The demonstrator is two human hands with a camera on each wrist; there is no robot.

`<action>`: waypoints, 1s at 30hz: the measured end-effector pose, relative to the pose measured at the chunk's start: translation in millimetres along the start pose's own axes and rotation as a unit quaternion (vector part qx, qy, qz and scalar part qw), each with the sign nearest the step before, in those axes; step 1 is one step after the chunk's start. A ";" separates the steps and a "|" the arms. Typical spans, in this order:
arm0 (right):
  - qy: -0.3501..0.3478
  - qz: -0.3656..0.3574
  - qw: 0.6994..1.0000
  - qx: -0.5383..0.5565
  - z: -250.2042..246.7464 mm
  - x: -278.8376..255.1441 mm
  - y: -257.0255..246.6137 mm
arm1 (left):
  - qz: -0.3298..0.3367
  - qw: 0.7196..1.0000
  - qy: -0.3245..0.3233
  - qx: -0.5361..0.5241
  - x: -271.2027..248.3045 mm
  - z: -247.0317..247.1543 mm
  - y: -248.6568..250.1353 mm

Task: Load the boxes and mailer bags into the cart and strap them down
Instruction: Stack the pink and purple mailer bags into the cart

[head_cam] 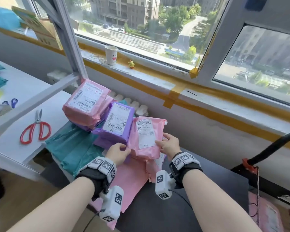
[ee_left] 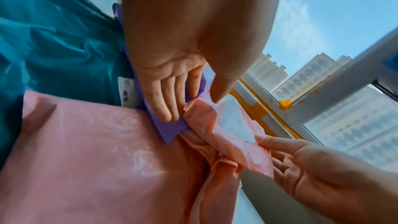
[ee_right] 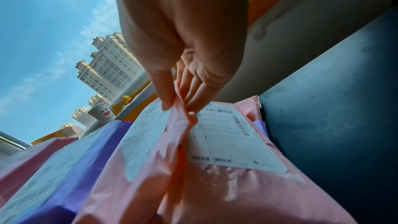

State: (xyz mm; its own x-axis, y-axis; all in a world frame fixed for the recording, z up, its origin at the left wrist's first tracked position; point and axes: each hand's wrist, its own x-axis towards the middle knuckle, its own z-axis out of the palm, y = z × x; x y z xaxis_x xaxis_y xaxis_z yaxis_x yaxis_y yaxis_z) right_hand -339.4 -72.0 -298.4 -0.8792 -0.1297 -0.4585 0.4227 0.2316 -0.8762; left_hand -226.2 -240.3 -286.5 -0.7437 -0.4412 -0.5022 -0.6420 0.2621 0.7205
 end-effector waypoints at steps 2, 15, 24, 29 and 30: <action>-0.004 -0.004 1.000 0.014 -1.2 -1.9 0.2 | -0.030 0.996 -0.011 -0.079 1.1 0.9 -2.7; -0.008 -0.055 0.994 0.096 -26.2 -84.6 -1.6 | -0.080 0.951 -0.141 -0.263 -28.6 -11.6 -10.0; 0.085 -0.049 0.983 0.154 -113.0 -185.9 51.3 | -0.013 0.937 -0.304 -0.171 -92.0 55.9 17.8; 0.183 -0.042 0.962 0.199 -182.4 -243.6 97.6 | 0.040 0.926 -0.362 -0.098 -148.1 129.1 42.6; 0.201 -0.041 0.958 0.202 -197.1 -255.4 106.3 | 0.047 0.926 -0.365 -0.089 -160.5 145.5 46.5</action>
State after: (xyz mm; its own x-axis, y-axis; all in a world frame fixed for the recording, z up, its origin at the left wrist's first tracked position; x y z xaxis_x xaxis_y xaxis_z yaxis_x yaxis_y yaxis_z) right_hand -113.3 175.8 -245.2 -0.8927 0.2682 -0.3620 0.3274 -0.1658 -0.9302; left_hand -163.8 -32.5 -242.0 -0.7634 0.2910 -0.5767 -0.5763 0.0963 0.8115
